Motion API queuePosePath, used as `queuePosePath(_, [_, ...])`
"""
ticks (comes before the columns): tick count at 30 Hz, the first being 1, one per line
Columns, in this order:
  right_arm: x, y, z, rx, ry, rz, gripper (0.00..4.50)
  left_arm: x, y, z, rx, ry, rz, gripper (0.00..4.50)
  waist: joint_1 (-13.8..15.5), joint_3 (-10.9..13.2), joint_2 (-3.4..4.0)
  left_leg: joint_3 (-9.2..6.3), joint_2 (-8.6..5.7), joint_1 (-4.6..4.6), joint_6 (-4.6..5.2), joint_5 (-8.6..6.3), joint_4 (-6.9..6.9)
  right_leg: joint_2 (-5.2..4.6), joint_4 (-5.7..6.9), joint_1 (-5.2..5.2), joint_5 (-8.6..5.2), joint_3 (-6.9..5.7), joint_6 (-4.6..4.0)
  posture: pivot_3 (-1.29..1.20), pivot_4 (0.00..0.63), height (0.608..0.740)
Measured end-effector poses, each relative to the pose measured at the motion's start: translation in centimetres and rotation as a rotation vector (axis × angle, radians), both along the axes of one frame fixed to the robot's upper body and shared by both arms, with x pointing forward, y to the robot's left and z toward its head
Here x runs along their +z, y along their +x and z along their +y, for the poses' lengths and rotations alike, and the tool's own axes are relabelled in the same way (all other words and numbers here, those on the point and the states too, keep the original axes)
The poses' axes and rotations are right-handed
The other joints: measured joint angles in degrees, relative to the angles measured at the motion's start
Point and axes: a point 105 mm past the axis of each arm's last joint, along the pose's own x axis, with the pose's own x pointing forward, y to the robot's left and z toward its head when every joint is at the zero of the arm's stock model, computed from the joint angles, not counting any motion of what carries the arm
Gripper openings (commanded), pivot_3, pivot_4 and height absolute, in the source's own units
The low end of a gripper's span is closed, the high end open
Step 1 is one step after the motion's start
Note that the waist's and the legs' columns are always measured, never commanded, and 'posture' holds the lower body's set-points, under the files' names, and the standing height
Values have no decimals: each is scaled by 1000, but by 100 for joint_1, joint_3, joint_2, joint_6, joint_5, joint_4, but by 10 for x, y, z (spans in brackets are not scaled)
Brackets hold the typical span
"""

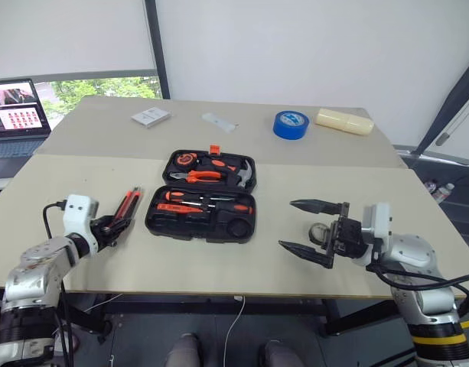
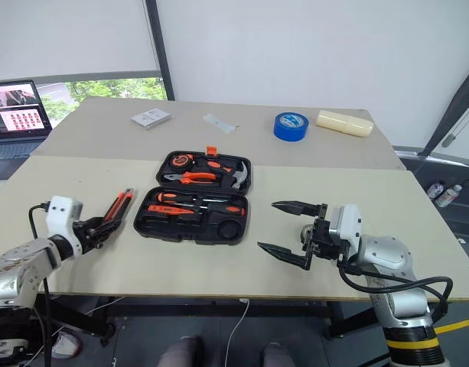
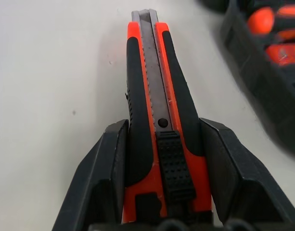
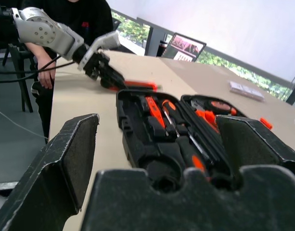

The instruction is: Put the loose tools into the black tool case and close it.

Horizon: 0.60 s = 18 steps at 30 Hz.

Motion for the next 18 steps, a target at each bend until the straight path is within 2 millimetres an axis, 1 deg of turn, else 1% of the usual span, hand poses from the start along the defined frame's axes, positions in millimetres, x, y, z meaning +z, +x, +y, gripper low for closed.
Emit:
queuePosePath(3, [-2,-4,-7,13,-30,48,4500,38,-2,-24,-337,108,-132,1788,65,2,-1,1,-1,-4,-4,0,0,-6,-14,1,-21,-9,-37,0,150,740])
queuePosePath(4, [-3,-5,-10,11,-40,53,4500,50,0,-37,-455,146,-169,1788,93,1,1,2,-3,-3,-4,-1,0,-9,-19,2,-20,-9,-36,0,150,740])
queuePosePath(5, [-4,-5,-11,12,-49,58,4500,57,0,-48,-546,180,-195,1788,110,2,1,2,-6,-3,-4,-1,0,-8,-23,3,-20,-8,-35,0,150,740])
queuePosePath(7, [-4,-6,-13,10,-57,61,4500,64,2,-72,-735,259,-215,1788,125,1,2,8,-6,-7,-2,0,8,-7,-23,18,-16,1,-27,0,150,740])
queuePosePath(9, [-4,-5,-16,1,-64,62,4500,63,4,-91,-882,331,-209,1788,130,1,2,7,-4,-18,21,13,25,0,-16,13,-12,6,-18,0,150,740])
queuePosePath(10, [-4,-4,-18,-6,-63,61,4500,59,6,-100,-957,386,-200,1788,131,1,2,5,-5,-18,42,25,31,1,-10,15,-1,6,11,0,150,740])
queuePosePath(12, [-3,-4,-18,-9,-63,57,4500,48,10,-112,-1066,490,-174,1788,109,2,2,3,-4,-22,46,25,33,4,-10,11,3,10,17,0,150,740])
queuePosePath(16, [-4,-5,-19,-20,-63,61,4500,30,20,-117,-1126,622,-143,1788,35,3,1,-4,-5,-26,51,24,33,7,-7,7,0,11,22,0,150,740])
queuePosePath(18, [-6,-8,-19,-23,-64,64,4500,24,20,-116,-1157,662,-138,1788,8,3,2,-4,-5,-27,53,23,33,6,-5,8,-1,13,24,0,150,740])
